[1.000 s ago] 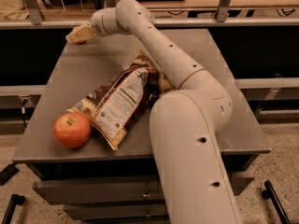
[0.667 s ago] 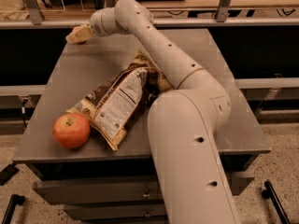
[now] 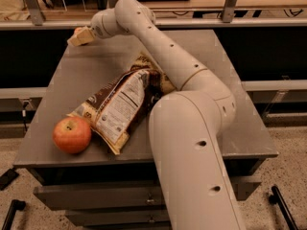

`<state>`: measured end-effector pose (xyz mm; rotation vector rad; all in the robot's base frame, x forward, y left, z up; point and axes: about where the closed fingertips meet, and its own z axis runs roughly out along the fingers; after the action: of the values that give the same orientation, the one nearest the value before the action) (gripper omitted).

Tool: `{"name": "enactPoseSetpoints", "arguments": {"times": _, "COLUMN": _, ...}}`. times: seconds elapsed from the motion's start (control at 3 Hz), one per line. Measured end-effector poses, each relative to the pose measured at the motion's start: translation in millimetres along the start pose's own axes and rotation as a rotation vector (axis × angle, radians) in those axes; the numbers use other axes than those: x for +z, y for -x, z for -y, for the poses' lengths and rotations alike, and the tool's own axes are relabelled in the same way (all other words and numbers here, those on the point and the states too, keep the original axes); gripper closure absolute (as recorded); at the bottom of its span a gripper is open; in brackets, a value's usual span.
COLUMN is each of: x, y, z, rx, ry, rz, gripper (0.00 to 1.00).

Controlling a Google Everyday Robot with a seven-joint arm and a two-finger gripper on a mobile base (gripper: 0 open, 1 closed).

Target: Pick orange

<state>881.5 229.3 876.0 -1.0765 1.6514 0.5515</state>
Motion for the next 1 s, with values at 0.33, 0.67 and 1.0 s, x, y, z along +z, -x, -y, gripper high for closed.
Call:
{"name": "enactPoseSetpoints", "arguments": {"times": 0.33, "x": 2.1, "y": -1.7, "z": -1.4, "rx": -0.006, "ry": 0.001, "rz": -0.009, "gripper": 0.0}}
{"name": "enactPoseSetpoints", "arguments": {"times": 0.67, "x": 17.9, "y": -8.5, "z": -0.6, "rx": -0.024, "ry": -0.005, "rz": -0.039, "gripper": 0.0}}
{"name": "enactPoseSetpoints", "arguments": {"times": 1.0, "x": 21.7, "y": -8.1, "z": -1.5, "rx": -0.024, "ry": 0.001, "rz": -0.04, "gripper": 0.0}}
